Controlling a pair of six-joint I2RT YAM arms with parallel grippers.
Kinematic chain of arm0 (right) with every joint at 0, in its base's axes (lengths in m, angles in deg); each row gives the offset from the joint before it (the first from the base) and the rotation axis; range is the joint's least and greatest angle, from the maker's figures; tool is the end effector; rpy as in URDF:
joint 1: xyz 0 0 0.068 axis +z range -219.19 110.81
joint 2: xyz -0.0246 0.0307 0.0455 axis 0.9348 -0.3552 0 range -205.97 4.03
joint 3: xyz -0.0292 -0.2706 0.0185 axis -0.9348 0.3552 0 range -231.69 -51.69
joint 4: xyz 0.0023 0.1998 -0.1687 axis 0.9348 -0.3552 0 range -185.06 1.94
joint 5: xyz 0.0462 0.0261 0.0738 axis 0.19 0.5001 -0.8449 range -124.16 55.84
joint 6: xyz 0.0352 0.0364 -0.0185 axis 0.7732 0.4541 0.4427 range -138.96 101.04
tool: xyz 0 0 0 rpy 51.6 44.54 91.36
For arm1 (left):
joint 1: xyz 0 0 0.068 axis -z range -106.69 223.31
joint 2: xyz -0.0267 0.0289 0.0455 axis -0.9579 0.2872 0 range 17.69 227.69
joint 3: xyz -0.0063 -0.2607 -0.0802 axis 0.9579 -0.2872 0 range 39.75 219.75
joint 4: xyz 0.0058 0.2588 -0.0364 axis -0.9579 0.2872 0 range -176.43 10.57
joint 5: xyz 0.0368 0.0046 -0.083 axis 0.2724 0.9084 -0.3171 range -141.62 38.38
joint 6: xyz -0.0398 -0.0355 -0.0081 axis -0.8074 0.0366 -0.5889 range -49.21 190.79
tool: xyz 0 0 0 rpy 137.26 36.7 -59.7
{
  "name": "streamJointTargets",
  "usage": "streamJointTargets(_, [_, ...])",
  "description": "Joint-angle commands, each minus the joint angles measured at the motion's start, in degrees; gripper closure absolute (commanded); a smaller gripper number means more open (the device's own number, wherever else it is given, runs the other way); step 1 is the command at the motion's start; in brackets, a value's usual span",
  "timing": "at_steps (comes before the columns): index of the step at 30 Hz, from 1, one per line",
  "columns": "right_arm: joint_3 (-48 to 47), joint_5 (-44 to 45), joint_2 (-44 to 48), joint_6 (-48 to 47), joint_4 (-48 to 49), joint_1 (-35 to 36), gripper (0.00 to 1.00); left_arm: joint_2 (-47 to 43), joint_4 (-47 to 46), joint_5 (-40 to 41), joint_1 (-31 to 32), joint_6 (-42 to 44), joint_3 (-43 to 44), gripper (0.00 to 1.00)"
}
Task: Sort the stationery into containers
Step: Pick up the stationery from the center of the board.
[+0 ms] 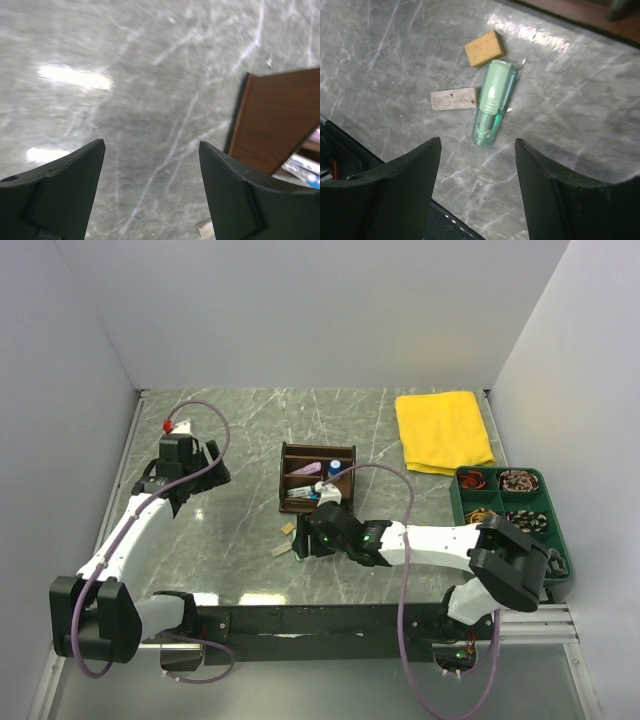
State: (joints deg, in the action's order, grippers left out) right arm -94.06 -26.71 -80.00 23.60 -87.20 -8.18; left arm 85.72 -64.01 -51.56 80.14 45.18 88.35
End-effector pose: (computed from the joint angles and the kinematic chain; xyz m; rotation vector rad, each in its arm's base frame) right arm 0.1485 0.2585 0.1866 -0.3148 2.3848 0.7683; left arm 0.2521 -0.0302 0.2603 -0.3786 2.2873 -0.2881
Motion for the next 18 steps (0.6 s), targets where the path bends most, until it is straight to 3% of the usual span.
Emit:
streamJointTargets(1, [-4.73, 5.21, -2.89, 4.01, -4.29, 2.79, 0.34, -2.55, 1.4, 4.78, -2.34, 0.91, 1.67, 0.18])
streamJointTargets(10, [-10.1, 8.81, -11.59, 7.52, -8.5, 6.66, 0.42, -2.9, 1.76, 0.92, -8.5, 0.12, 3.61, 0.16])
streamJointTargets(18, [-11.07, 9.96, -13.88, 9.64, -9.48, 6.75, 0.45, -2.73, 1.58, -2.34, -11.75, 0.64, 2.29, 0.15])
